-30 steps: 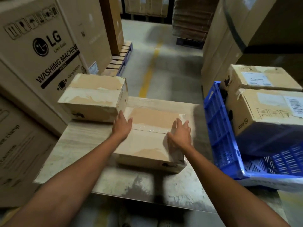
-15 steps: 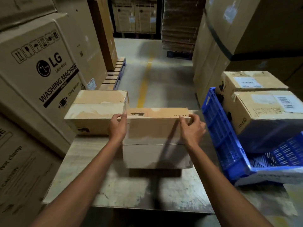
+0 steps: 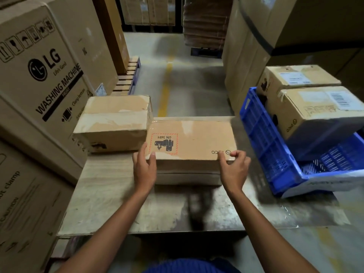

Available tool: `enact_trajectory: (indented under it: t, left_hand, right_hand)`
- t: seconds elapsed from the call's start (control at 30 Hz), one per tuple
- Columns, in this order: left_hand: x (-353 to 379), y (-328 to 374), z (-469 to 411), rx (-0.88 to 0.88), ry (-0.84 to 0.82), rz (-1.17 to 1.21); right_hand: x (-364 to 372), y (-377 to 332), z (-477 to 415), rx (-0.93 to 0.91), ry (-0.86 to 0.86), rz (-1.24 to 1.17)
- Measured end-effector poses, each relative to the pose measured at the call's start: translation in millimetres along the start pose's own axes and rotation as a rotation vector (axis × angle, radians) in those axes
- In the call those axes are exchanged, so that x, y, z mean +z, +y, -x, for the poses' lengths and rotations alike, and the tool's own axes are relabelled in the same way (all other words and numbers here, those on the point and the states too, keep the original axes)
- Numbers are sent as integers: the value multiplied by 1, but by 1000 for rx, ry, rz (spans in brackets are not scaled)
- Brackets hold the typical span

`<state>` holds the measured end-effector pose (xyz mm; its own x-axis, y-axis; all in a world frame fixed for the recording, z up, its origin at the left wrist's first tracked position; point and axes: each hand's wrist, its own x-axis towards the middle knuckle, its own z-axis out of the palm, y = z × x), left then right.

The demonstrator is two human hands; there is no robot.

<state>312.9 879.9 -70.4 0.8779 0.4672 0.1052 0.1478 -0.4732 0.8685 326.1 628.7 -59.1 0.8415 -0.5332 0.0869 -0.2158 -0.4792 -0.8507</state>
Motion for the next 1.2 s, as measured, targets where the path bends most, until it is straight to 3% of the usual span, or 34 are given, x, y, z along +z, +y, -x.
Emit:
enact_trajectory:
  t: [0.07,0.17,0.23,0.37,0.5,0.6,0.77,0.97,1.2]
  left_hand:
    - [-1,-5,0,98,0,-58]
    - [-3,-2,-9,390,58,-219]
    - [-4,4,-15,571,28,-275]
    - [3,14,-16,737,-47,-322]
    - [9,8,-14,734,-110,-420]
    - [6,11,-16,747,-129,-477]
    - [-1,39,-48,798,-243,-582]
    - [13,46,-66,591,-469,-681]
    - [24,69,-69,569,-380,-764]
  right_hand:
    - [-2,2,4,-43,0,22]
    - [4,-4,3,-159,49,228]
    - [11,-12,5,-348,56,334]
    - [40,-29,20,-758,-143,240]
    - [62,-40,36,-892,-156,288]
    - [63,-42,38,-891,-129,413]
    - [65,-68,14,-873,-227,655]
    - [83,-72,7,-772,-433,714]
    - [73,-87,-15,-762,-586,719]
